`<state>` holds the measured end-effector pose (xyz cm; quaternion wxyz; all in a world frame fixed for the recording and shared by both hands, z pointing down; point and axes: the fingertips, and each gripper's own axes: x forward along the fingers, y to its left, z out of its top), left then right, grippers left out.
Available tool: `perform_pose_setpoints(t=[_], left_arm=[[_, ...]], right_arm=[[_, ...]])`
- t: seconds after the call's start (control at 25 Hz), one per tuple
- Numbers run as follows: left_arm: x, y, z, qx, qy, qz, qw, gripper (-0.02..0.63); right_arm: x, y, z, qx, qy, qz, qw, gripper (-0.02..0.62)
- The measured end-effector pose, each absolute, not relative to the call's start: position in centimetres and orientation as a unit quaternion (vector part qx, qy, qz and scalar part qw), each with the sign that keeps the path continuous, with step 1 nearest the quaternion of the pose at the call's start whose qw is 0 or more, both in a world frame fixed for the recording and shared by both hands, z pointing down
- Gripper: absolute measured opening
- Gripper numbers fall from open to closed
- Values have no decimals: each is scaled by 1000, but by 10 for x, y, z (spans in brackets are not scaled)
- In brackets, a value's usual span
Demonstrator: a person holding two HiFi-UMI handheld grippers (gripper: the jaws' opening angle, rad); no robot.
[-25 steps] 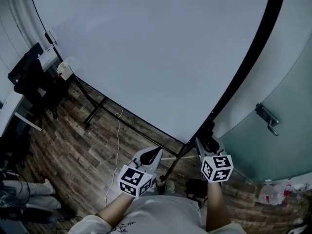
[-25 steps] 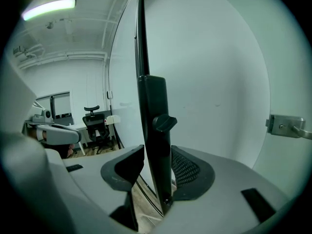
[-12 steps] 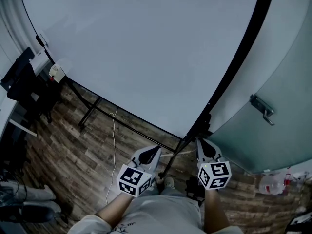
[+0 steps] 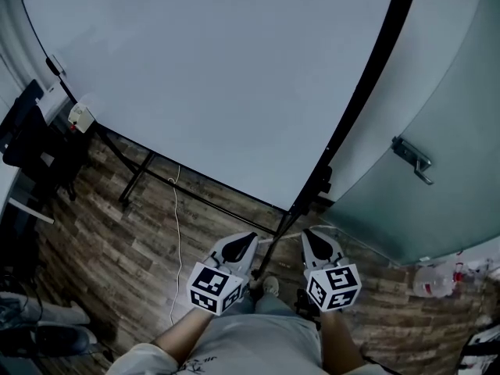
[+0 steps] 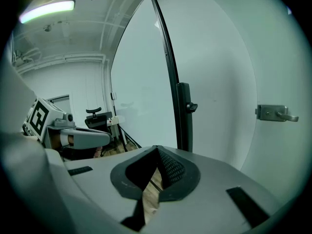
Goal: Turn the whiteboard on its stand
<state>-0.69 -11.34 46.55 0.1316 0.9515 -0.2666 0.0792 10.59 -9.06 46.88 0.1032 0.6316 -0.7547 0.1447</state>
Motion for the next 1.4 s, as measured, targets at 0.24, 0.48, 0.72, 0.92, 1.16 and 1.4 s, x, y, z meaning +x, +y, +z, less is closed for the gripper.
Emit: perform_pose_setpoints(t=[0.24, 0.48, 0.72, 0.92, 1.16, 1.4], left_arm=[[-4, -106, 461, 950, -273, 84, 127, 11], [-7, -105, 460, 947, -283, 84, 125, 11], [-5, -107, 462, 945, -288, 85, 128, 11], [-7, -107, 462, 944, -290, 86, 130, 11], [-9, -110, 461, 944, -292, 85, 130, 11], [-5, -111, 462, 945, -288, 85, 130, 11]], right_arm=[[83, -84, 465, 611, -771, 147, 108, 8], [75, -83, 461, 597, -782, 142, 111, 6], [75, -85, 462, 591, -787, 140, 114, 6], [69, -87, 462, 585, -790, 140, 115, 6], [68, -89, 460, 583, -792, 140, 114, 6], [69, -91, 461, 584, -792, 138, 114, 6]])
